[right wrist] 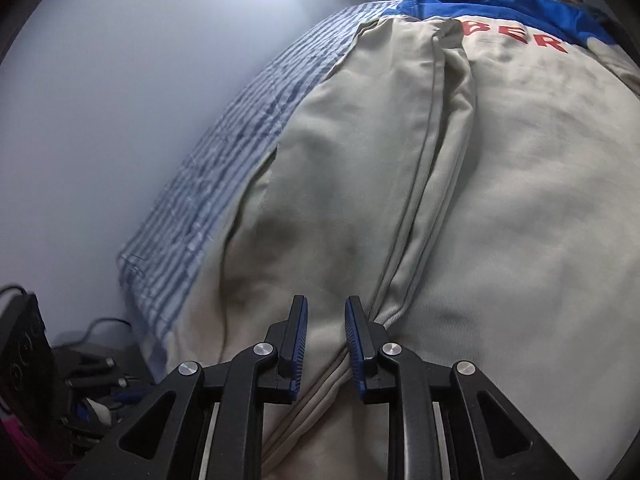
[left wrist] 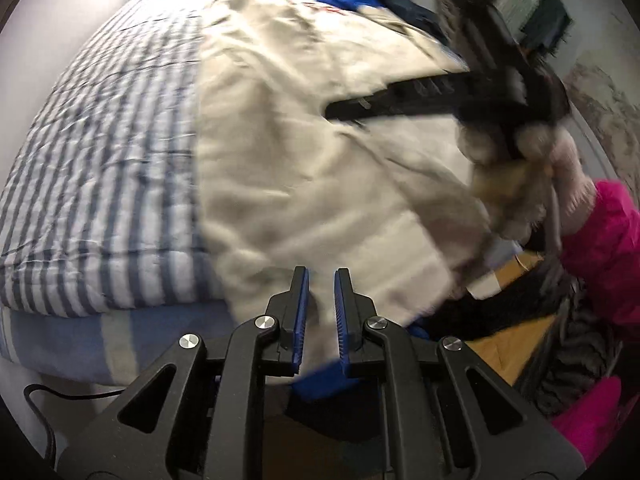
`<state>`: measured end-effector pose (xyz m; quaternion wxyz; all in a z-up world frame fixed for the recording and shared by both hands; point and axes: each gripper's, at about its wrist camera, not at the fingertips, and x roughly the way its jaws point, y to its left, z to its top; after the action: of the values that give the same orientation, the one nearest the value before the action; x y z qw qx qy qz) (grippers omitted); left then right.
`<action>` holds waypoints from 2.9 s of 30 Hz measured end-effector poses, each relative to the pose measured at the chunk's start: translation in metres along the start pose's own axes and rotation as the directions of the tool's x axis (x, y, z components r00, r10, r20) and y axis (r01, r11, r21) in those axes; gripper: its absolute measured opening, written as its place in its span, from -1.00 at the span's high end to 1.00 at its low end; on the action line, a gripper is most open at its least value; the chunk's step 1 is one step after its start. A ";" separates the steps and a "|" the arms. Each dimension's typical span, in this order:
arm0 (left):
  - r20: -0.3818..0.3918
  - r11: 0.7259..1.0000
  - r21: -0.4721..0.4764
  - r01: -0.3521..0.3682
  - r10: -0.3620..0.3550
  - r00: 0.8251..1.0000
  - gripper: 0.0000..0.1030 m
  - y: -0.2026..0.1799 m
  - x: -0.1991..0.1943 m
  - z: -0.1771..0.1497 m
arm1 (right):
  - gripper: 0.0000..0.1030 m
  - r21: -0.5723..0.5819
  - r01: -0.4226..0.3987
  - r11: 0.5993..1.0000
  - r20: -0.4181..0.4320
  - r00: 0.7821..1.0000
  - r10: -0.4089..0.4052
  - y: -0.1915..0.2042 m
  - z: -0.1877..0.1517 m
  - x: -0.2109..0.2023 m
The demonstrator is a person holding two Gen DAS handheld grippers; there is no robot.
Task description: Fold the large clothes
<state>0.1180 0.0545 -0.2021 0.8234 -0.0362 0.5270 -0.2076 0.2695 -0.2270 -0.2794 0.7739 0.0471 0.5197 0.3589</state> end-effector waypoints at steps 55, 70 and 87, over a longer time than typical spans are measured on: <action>0.102 0.985 0.110 0.131 -0.142 0.985 -0.01 -0.109 0.053 0.179 | -0.18 0.799 0.085 0.596 0.287 0.816 -0.501 -0.350 -0.210 -0.332; 0.131 0.991 0.091 0.103 -0.114 0.985 -0.01 -0.100 0.046 0.179 | 0.95 0.635 0.370 0.678 0.234 0.745 -0.625 -0.279 -0.180 -0.327; 0.213 0.988 -0.106 0.115 -0.091 0.973 -0.01 -0.042 0.023 0.189 | 0.97 0.151 0.246 0.957 0.524 0.801 -0.289 -0.087 -0.113 -0.301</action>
<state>0.2803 -0.0230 -0.1262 0.8585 -0.1334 0.4467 -0.2137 0.1582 -0.5064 -0.1376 0.9293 0.1016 0.2947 0.1982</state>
